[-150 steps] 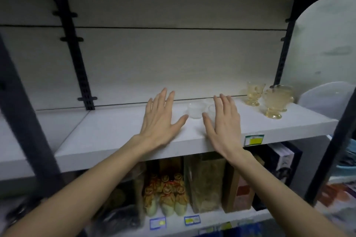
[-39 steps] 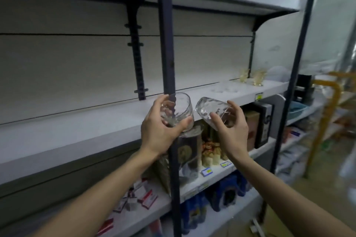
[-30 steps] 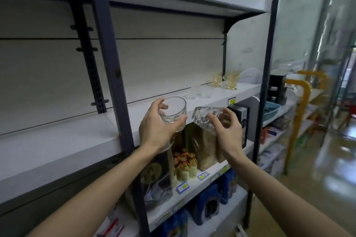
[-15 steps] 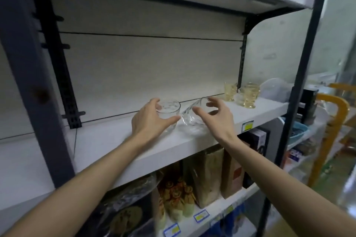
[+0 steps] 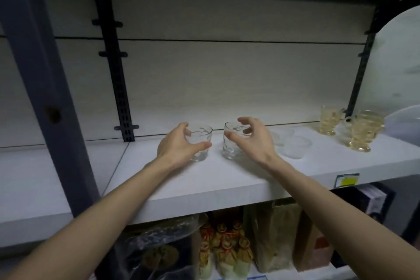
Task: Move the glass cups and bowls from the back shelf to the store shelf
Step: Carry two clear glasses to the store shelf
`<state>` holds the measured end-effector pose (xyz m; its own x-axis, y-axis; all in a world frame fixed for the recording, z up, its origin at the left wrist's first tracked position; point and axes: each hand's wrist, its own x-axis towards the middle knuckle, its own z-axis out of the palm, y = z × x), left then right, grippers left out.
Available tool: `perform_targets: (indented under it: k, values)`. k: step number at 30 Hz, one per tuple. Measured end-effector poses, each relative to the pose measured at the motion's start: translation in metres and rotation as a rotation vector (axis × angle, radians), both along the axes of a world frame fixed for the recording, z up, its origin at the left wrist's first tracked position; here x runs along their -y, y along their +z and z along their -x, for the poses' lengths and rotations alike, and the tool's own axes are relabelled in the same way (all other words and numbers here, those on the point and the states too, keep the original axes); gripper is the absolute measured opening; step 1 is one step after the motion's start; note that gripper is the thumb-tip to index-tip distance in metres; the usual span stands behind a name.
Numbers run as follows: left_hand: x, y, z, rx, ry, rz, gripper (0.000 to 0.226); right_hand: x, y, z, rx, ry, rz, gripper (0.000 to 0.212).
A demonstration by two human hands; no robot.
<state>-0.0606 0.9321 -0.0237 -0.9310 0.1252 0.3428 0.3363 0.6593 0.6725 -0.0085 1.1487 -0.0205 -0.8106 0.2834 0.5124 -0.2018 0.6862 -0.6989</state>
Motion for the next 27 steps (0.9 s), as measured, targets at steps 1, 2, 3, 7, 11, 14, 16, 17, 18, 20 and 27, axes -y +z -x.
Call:
perform_targets:
  k: [1,2,3,7,11,14,16,17,18,20,27]
  values:
    - [0.0,0.0,0.0,0.009,0.009,0.005,0.106,0.001,0.001,0.004,0.013,0.031,-0.018,0.066]
    - [-0.001,0.0,-0.002,0.017,0.019,0.009,0.107,0.002,0.0,0.008,0.023,0.06,-0.04,0.069]
    - [-0.003,0.0,-0.003,0.02,0.031,0.014,0.108,0.004,0.0,0.012,0.029,0.086,-0.063,0.071]
    - [-0.009,0.0,-0.013,0.014,0.074,0.047,0.111,0.01,-0.002,0.019,0.046,0.171,-0.121,0.075]
    - [-0.005,-0.001,-0.035,0.0,0.113,0.103,0.118,0.01,-0.003,0.014,0.074,0.253,-0.121,0.081]
    - [0.003,-0.005,-0.065,-0.106,0.152,0.136,0.113,0.015,-0.005,0.002,-0.036,0.215,-0.128,0.072]
    - [0.011,-0.006,-0.088,-0.257,0.192,0.15,0.097,0.023,-0.009,-0.009,-0.149,0.166,-0.165,0.064]
    - [0.017,-0.007,-0.101,-0.371,0.221,0.169,0.087,0.03,-0.011,-0.014,-0.2,0.148,-0.178,0.062]
    - [0.025,-0.008,-0.112,-0.493,0.247,0.201,0.077,0.037,-0.012,-0.019,-0.249,0.14,-0.184,0.061]
    - [0.043,-0.008,-0.135,-0.696,0.263,0.275,0.065,0.056,-0.014,-0.032,-0.329,0.138,-0.181,0.061]
    - [0.143,-0.019,-0.187,-0.983,0.289,0.405,0.062,0.148,-0.024,-0.094,-0.563,0.255,-0.287,0.064]
